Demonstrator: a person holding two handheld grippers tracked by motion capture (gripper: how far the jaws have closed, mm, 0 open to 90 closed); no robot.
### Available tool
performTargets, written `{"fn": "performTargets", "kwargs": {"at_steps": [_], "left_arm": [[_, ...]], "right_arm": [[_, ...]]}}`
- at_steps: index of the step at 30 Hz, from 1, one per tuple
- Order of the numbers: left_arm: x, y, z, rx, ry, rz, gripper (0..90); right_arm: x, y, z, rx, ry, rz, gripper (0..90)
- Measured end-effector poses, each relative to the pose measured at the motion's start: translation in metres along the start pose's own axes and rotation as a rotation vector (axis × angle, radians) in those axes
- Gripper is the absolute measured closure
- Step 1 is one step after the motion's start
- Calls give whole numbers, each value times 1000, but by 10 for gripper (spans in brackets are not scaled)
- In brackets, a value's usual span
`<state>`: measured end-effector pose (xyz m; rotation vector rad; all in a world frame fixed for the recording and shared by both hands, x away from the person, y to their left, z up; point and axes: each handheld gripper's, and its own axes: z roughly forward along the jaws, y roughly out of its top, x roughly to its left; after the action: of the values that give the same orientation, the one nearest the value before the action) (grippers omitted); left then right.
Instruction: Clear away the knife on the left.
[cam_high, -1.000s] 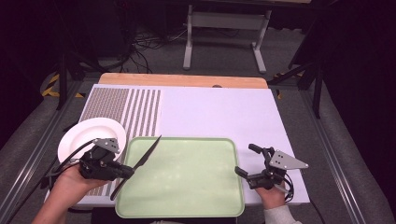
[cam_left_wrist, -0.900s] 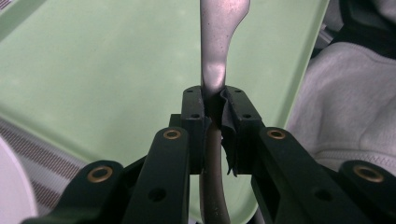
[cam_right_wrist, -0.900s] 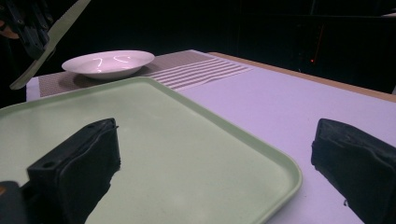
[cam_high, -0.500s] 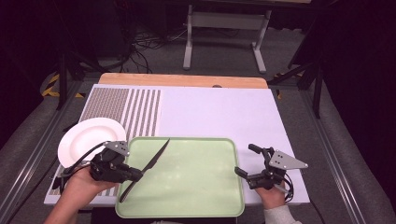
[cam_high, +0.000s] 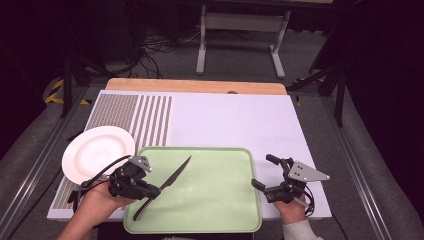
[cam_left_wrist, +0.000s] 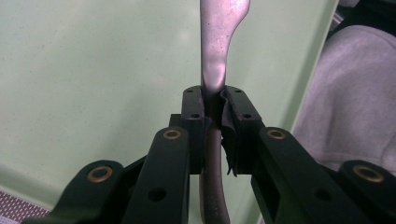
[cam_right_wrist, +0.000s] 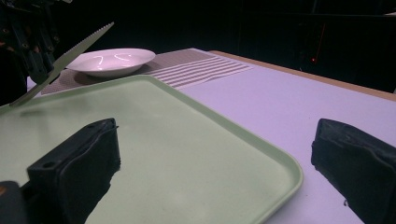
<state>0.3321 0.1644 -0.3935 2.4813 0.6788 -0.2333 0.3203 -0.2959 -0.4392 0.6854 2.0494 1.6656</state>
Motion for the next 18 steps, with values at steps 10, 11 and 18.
{"fn": "performTargets", "kwargs": {"at_steps": [10, 11, 18], "left_arm": [[-1, 3, 13, 64, 41, -33, 802], [-1, 4, 15, 77, 46, -44, 802], [-1, 5, 21, 111, 69, -83, 802]], "right_arm": [[0, 0, 0, -1, 0, 0, 17], [0, 0, 0, -1, 0, 0, 17], [0, 0, 0, -2, 1, 0, 17]]}}
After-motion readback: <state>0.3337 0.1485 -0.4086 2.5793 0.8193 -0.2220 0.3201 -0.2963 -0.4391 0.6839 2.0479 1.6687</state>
